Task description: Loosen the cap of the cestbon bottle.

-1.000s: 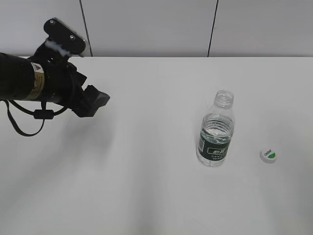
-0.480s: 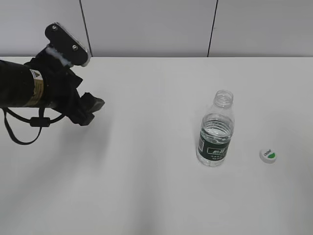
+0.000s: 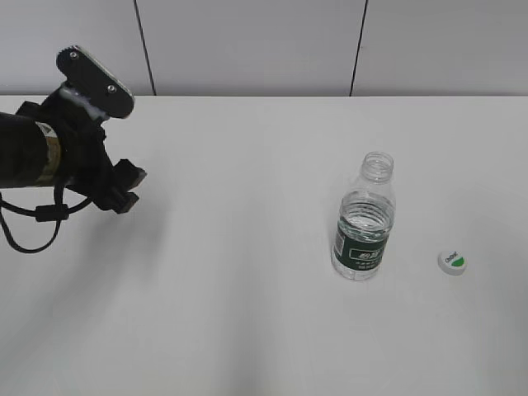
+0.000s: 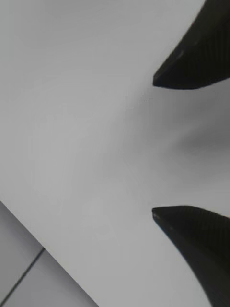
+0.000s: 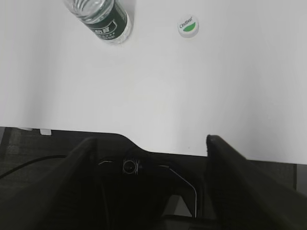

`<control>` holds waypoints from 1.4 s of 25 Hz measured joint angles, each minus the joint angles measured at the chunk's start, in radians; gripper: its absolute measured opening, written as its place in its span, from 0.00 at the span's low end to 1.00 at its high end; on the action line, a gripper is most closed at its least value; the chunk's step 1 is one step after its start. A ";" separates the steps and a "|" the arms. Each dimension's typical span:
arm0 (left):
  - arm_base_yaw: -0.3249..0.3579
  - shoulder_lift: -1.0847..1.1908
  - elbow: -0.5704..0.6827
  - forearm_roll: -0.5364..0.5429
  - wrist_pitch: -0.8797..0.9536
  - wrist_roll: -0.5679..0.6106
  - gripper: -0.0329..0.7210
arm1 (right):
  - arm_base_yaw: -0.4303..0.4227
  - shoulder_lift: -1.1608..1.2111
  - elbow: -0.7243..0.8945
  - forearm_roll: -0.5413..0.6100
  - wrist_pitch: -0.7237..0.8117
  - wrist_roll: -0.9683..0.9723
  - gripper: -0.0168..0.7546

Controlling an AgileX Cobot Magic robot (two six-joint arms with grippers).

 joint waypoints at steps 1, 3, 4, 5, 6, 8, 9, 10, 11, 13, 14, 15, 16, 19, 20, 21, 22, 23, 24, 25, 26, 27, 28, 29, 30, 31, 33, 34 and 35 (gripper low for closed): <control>0.000 0.000 0.000 -0.087 0.025 0.062 0.81 | 0.000 -0.018 0.000 0.000 0.000 -0.001 0.70; 0.000 0.000 0.000 -0.231 0.074 0.192 0.81 | 0.000 -0.054 0.000 0.000 0.000 -0.012 0.70; 0.000 0.000 0.000 -0.322 0.108 0.255 0.81 | 0.000 -0.076 0.000 0.000 0.000 -0.024 0.70; 0.000 -0.001 0.000 -0.419 0.148 0.305 0.81 | 0.000 -0.098 0.000 0.000 0.000 -0.035 0.70; 0.000 -0.003 0.000 -0.483 0.166 0.344 0.81 | 0.000 -0.117 0.000 -0.002 0.000 -0.049 0.70; -0.001 -0.011 0.000 -0.617 0.204 0.393 0.80 | 0.000 -0.159 0.008 -0.005 0.000 -0.073 0.70; -0.003 -0.021 0.000 -0.668 0.223 0.419 0.80 | 0.000 -0.178 0.019 -0.007 0.000 -0.078 0.70; -0.007 -0.030 0.000 -0.714 0.242 0.442 0.79 | 0.000 -0.201 0.038 -0.010 0.000 -0.081 0.70; -0.016 -0.046 0.000 -0.763 0.267 0.474 0.77 | 0.000 -0.224 0.062 -0.012 0.000 -0.083 0.70; -0.041 -0.092 0.000 -0.841 0.309 0.528 0.73 | 0.000 -0.266 0.106 -0.015 0.000 -0.084 0.70; -0.051 -0.115 0.000 -0.869 0.323 0.540 0.71 | 0.000 -0.288 0.127 -0.016 0.001 -0.084 0.70; -0.060 -0.146 0.000 -0.905 0.339 0.549 0.69 | 0.000 -0.309 0.143 -0.017 0.002 -0.086 0.70; -0.071 -0.179 0.000 -0.953 0.359 0.559 0.66 | 0.000 -0.326 0.156 -0.018 0.003 -0.086 0.70; -0.089 -0.280 0.000 -1.087 0.417 0.642 0.59 | 0.000 -0.381 0.169 -0.032 0.006 -0.088 0.70; -0.096 -0.318 0.000 -1.147 0.443 0.694 0.57 | 0.000 -0.394 0.169 -0.042 0.006 -0.094 0.70; -0.099 -0.358 0.000 -1.199 0.466 0.740 0.55 | 0.000 -0.407 0.169 -0.050 0.006 -0.104 0.70; -0.101 -0.392 0.000 -1.258 0.496 0.795 0.54 | 0.000 -0.418 0.169 -0.057 0.006 -0.113 0.70; -0.102 -0.434 0.001 -1.309 0.527 0.837 0.54 | 0.000 -0.427 0.169 -0.061 0.006 -0.126 0.70; -0.102 -0.478 0.001 -1.353 0.556 0.886 0.53 | 0.000 -0.438 0.169 -0.063 0.006 -0.134 0.70; -0.103 -0.524 0.001 -1.386 0.582 0.919 0.53 | 0.000 -0.447 0.169 -0.064 0.006 -0.140 0.70; -0.103 -0.562 0.001 -1.409 0.601 0.942 0.53 | 0.000 -0.453 0.169 -0.064 0.006 -0.143 0.70; -0.103 -0.609 0.001 -1.432 0.623 0.963 0.53 | 0.000 -0.458 0.169 -0.064 0.007 -0.146 0.70; -0.103 -0.656 0.001 -1.450 0.645 0.990 0.53 | 0.000 -0.460 0.169 -0.064 0.007 -0.148 0.70; -0.103 -0.694 0.001 -1.463 0.666 1.008 0.53 | 0.000 -0.460 0.169 -0.064 0.007 -0.148 0.70; -0.104 -0.735 0.001 -1.472 0.684 1.019 0.53 | 0.000 -0.460 0.169 -0.064 0.007 -0.149 0.70; -0.104 -0.812 0.004 -1.479 0.704 1.028 0.53 | 0.000 -0.460 0.169 -0.064 0.007 -0.150 0.70; -0.104 -0.890 0.019 -1.496 0.731 1.034 0.53 | 0.000 -0.460 0.169 -0.067 0.007 -0.151 0.70; -0.104 -0.931 0.031 -1.506 0.739 1.037 0.52 | 0.000 -0.460 0.169 -0.067 0.007 -0.151 0.70; -0.104 -0.974 0.050 -1.523 0.752 1.046 0.52 | 0.000 -0.460 0.169 -0.067 0.007 -0.152 0.70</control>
